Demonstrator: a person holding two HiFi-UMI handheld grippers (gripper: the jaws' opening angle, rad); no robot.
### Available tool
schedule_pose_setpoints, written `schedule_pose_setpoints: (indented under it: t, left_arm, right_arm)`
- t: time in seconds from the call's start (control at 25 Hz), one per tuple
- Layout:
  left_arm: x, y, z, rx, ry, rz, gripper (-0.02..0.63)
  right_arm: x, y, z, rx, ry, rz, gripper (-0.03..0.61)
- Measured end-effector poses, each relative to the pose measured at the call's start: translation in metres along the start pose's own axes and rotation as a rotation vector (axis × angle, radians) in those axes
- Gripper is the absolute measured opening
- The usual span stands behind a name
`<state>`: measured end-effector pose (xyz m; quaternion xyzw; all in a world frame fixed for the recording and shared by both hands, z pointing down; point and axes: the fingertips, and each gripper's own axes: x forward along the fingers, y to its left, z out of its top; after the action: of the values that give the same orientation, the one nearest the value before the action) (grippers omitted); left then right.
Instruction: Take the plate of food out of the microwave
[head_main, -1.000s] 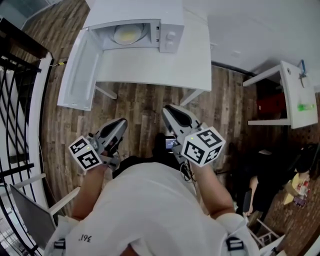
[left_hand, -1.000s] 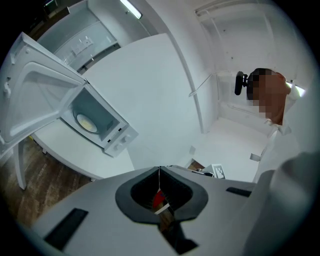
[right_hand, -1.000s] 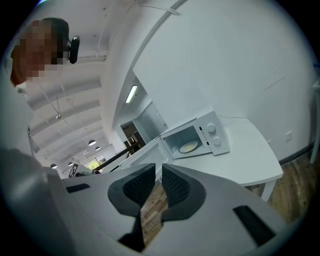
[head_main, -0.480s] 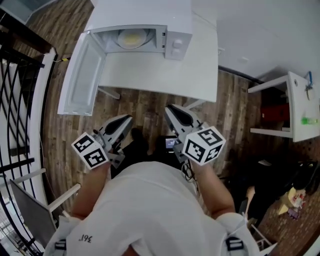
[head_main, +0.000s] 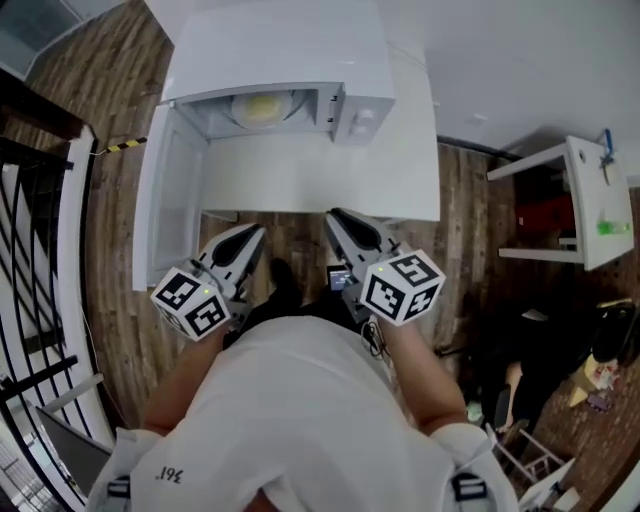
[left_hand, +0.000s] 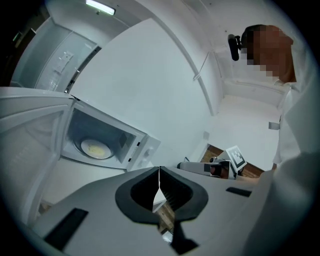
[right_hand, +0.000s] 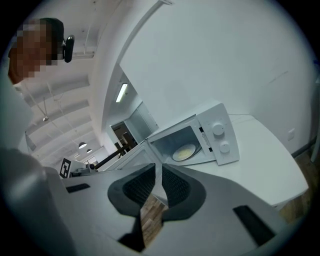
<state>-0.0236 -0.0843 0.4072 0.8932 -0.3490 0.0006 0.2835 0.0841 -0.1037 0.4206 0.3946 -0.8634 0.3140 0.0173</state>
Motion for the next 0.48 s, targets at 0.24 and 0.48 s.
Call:
schedule_pose_setpoints:
  t: [0.24,0.48]
  left_arm:
    - [0.002,0.040,0.014,-0.014,0.009,-0.018,0.008]
    - [0.012,0.060,0.017,-0.051,0.020,-0.057,0.008]
  right_arm:
    - [0.034,0.000,0.000,0.007,0.008,-0.073,0.043]
    - [0.051,-0.007,0.004,0.001,0.026,-0.118,0.043]
